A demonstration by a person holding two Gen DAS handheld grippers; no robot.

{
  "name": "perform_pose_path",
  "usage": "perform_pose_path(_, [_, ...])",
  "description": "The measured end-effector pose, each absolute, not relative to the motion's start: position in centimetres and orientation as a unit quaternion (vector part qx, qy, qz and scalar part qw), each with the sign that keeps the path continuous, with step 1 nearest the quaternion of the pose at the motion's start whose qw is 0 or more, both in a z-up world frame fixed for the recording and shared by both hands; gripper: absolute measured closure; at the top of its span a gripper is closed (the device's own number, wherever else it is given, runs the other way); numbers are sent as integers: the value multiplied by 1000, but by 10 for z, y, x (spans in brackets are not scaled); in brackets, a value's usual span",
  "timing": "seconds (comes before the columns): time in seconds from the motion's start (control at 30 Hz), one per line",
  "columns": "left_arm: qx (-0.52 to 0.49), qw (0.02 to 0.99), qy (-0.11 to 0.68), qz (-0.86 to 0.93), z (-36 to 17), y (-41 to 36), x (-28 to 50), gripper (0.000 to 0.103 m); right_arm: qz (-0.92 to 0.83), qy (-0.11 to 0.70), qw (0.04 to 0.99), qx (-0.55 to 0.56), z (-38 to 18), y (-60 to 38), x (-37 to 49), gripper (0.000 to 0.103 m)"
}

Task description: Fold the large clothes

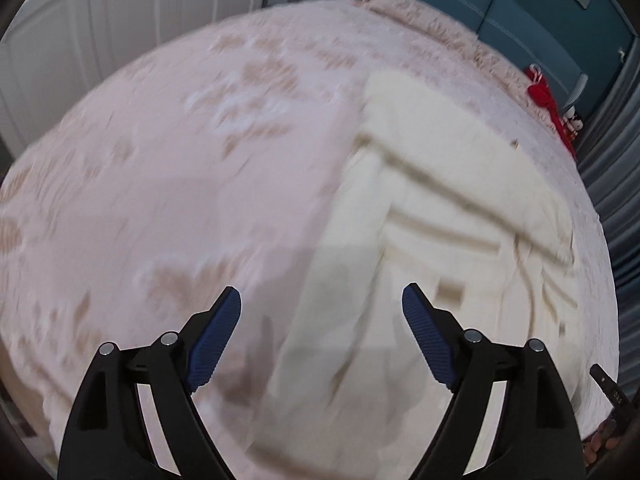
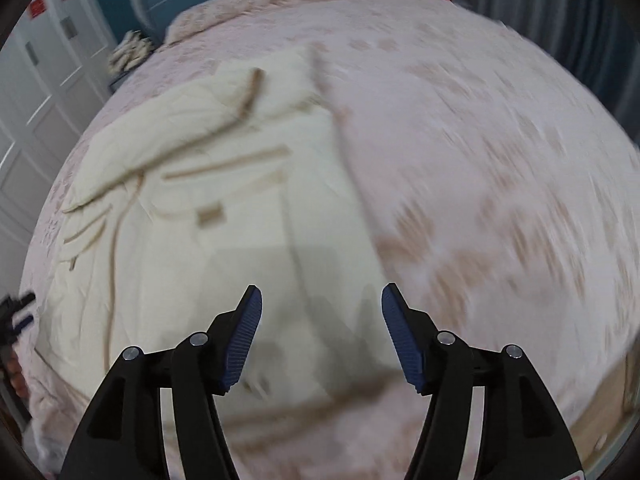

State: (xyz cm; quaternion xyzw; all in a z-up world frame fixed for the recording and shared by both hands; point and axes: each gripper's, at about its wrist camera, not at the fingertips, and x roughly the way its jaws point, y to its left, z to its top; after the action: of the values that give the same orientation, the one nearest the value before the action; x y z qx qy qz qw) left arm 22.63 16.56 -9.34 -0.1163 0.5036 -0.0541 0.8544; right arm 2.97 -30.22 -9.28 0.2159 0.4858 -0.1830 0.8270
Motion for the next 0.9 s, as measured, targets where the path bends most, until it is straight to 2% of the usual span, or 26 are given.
perform_pose_path(0.3, [-196,811,545,-82,-126,180,183,23,-165,472,798,336,-126,-313,5,41])
perform_pose_path(0.47, [-195,808,546,-101,-123,167,183,41,-175,448,783,394,-136,-318,7,41])
perform_pose_path(0.5, [-195,808,547,-99,-123,166,184,44,-176,442,781,406,-137,-319,7,45])
perform_pose_path(0.57, [-192,807,549,-104,-121,163,186,62,-180,439,778,412,-137,-321,7,62])
perform_pose_path(0.63, [-182,807,552,-105,-118,159,185,76,-165,434,779,422,-137,-321,8,88])
perform_pose_path(0.67, [-176,809,550,-106,-115,158,185,82,-161,431,782,421,-135,-320,7,90])
perform_pose_path(0.8, [-159,824,532,-115,-98,160,177,95,-153,424,813,369,-110,-308,6,95])
perform_pose_path(0.9, [-154,833,516,-125,-81,161,170,96,-143,422,825,346,-94,-305,2,96])
